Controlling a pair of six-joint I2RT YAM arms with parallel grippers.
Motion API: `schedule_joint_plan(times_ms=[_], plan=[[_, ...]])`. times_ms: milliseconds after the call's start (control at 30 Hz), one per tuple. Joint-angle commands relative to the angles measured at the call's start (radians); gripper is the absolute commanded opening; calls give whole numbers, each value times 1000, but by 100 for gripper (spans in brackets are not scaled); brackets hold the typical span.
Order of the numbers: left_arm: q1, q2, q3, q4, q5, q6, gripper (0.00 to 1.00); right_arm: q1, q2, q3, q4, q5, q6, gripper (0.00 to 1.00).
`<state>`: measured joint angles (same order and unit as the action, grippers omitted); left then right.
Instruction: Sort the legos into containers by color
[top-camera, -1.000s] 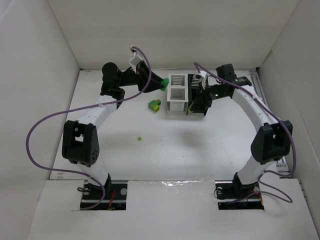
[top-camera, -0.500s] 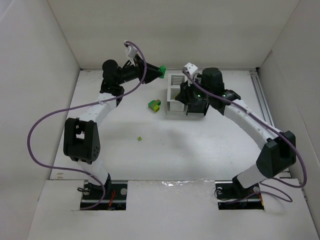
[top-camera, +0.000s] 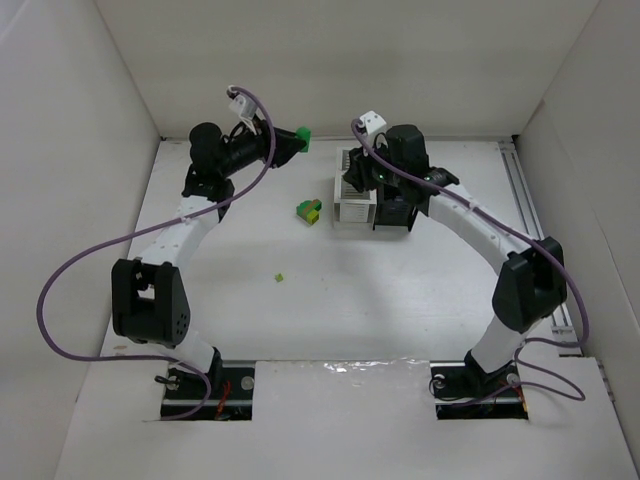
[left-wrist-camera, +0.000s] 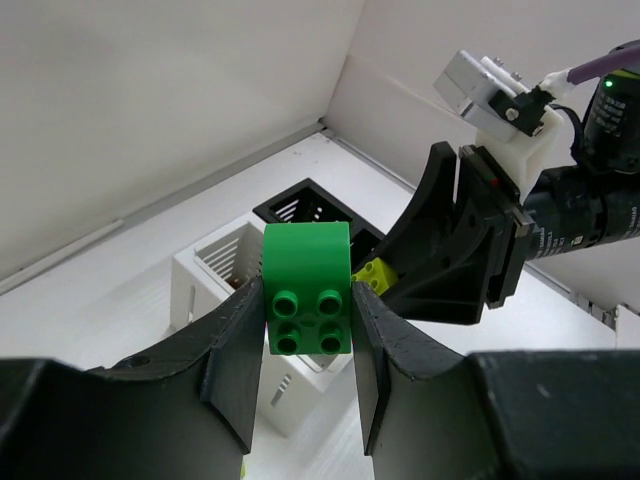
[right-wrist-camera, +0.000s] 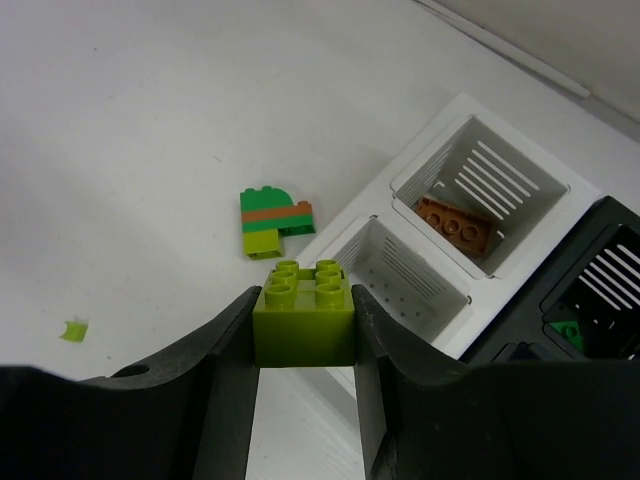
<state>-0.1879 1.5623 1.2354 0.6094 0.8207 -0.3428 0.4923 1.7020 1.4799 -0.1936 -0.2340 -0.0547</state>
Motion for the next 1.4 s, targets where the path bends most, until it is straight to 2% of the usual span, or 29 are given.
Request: schedule_joint_plan(times_ms=[0, 267, 333, 433, 533, 600, 633, 667, 800, 933, 1033, 1133, 1367], plan=[[2, -41, -8, -11, -20, 42, 0, 8, 2, 40, 43, 36, 6, 0], [2, -31, 22, -45, -29, 76, 0, -14, 68, 30, 34, 56, -37, 0], [2, -22, 22, -72, -29, 76, 0, -14, 68, 30, 34, 65, -37, 3], [2, -22, 35, -106, -38, 88, 0, -14, 90, 30, 34, 65, -57, 18], [2, -12, 44, -117, -48, 97, 0, -34, 100, 30, 34, 65, -57, 40], [2, -2, 53, -132, -48, 110, 0, -43, 100, 30, 34, 65, -57, 50], [2, -2, 65, -132, -48, 110, 0, -52, 100, 30, 34, 53, -57, 62], [2, 8, 65, -144, -48, 110, 0, -52, 90, 30, 34, 44, -57, 68], [-10, 50, 104, -145, -38, 110, 0, -80, 19, 20, 69, -56, -11, 87], [-62, 117, 171, -145, -29, 119, 0, -135, -96, -68, 134, -129, 53, 89], [-105, 197, 269, -169, -29, 110, 0, -195, -243, -132, 207, -139, 125, 90], [-166, 307, 422, -270, -60, 110, 0, -238, -361, -191, 198, -114, 148, 90], [-303, 493, 625, -342, -167, 168, 0, -374, -560, -319, 74, -68, 139, 90]])
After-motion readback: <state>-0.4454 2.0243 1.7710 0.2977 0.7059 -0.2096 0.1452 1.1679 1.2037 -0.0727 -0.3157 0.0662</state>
